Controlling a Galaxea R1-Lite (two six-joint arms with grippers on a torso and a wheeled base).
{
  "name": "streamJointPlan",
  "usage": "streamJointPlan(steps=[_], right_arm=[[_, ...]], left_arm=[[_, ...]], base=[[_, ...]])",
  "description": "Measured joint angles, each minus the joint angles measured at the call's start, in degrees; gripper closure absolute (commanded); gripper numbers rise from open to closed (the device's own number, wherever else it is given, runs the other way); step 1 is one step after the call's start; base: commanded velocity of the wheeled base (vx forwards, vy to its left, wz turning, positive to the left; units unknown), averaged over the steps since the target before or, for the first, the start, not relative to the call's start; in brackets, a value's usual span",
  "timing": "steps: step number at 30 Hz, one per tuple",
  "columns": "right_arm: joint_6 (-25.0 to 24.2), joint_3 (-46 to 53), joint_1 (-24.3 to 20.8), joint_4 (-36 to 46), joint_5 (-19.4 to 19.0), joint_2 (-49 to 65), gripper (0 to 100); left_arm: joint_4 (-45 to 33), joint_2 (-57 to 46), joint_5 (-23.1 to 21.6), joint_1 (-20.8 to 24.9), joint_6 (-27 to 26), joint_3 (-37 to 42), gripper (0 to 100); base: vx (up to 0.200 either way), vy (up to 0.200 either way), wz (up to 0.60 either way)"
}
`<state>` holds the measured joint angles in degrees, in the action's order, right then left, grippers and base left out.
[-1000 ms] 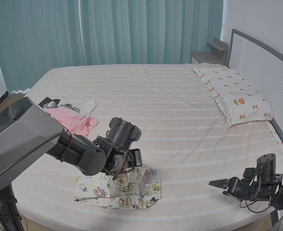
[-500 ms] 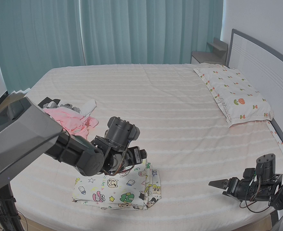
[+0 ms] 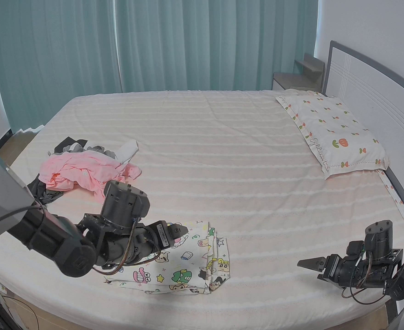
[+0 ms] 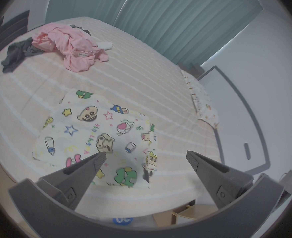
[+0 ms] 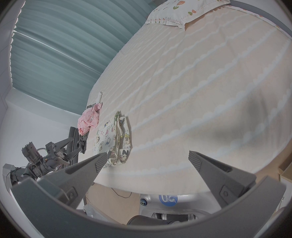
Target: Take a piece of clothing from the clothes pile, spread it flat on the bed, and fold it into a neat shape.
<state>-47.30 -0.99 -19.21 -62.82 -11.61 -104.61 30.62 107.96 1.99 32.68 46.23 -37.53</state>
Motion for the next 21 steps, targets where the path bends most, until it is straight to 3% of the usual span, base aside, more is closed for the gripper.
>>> streamJointPlan(steps=[9, 12, 21], right_arm=[[0.04, -0.02, -0.27, -0.16, 0.55, -0.38, 0], [0.8, -0.02, -0.33, -1.58, 2.68, 0.0, 0], [6.66, -2.43, -0.41, -6.62, 3.8, 0.63, 0]], left_arm=[[12.13, -2.08, -7.38, -0.74, 3.12, 8.27, 0], [16.35, -1.9, -12.11, -2.15, 3.56, 10.83, 0], [19.9, 0.01, -13.58, -3.91, 4.68, 12.59, 0]], base=[[0.0, 0.0, 0.0], [0.0, 0.2, 0.0], [0.0, 0.2, 0.0]])
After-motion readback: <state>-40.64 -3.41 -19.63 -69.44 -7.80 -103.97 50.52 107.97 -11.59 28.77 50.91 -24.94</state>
